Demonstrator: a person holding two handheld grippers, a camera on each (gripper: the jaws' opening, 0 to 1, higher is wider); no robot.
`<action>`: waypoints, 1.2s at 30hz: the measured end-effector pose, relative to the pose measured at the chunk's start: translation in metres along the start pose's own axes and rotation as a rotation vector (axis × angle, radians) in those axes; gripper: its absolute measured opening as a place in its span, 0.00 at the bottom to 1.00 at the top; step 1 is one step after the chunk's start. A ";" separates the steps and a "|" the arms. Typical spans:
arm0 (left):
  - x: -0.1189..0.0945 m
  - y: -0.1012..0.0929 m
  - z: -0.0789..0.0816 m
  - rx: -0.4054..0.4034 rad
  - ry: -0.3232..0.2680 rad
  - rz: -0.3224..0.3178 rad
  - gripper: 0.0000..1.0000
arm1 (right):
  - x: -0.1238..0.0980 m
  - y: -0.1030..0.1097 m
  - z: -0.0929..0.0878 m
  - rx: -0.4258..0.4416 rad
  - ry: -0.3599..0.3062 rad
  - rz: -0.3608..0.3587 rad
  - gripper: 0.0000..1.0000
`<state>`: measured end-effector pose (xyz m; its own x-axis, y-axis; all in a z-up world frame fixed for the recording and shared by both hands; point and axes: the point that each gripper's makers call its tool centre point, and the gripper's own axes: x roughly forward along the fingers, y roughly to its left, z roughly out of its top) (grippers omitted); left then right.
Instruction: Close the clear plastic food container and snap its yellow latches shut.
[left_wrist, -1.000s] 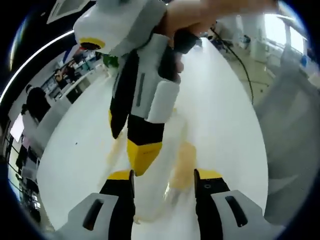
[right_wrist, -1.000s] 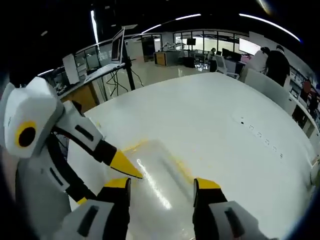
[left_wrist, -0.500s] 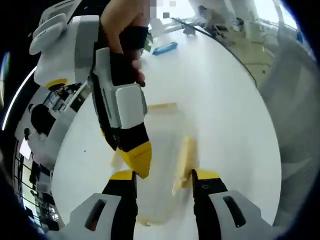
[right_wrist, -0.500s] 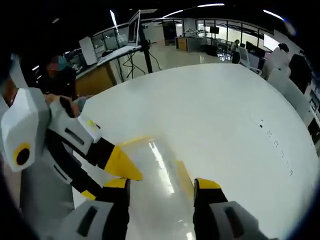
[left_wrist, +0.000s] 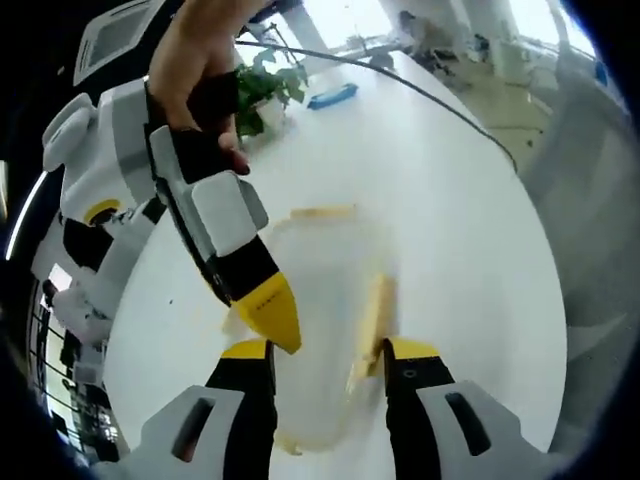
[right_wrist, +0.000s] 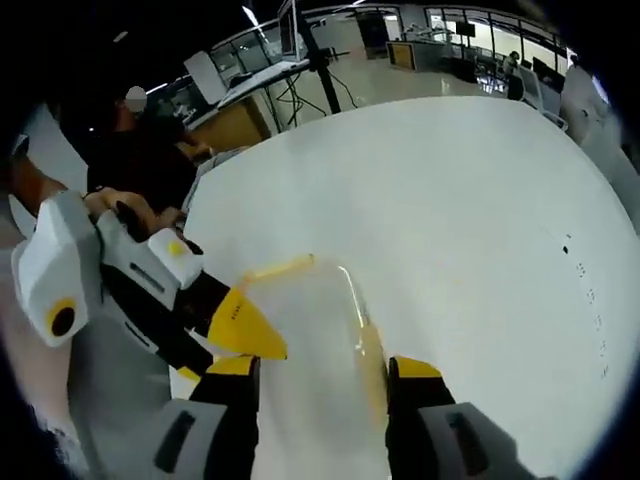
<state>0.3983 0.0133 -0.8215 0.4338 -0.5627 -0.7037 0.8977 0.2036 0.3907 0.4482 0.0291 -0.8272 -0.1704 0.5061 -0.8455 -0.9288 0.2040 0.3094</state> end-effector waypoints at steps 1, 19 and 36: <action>0.000 0.000 0.000 -0.001 -0.005 0.000 0.40 | 0.000 0.000 0.000 0.001 0.007 0.014 0.49; 0.004 -0.001 -0.001 0.055 -0.024 0.093 0.37 | 0.003 -0.001 -0.007 -0.008 0.159 0.150 0.44; 0.006 0.000 -0.001 0.020 -0.046 0.201 0.38 | 0.003 0.003 -0.007 -0.001 0.085 0.113 0.46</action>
<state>0.4007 0.0103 -0.8262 0.5994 -0.5484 -0.5830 0.7918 0.2999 0.5320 0.4427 0.0253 -0.8313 -0.3015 0.4529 -0.8390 -0.9023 0.1489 0.4046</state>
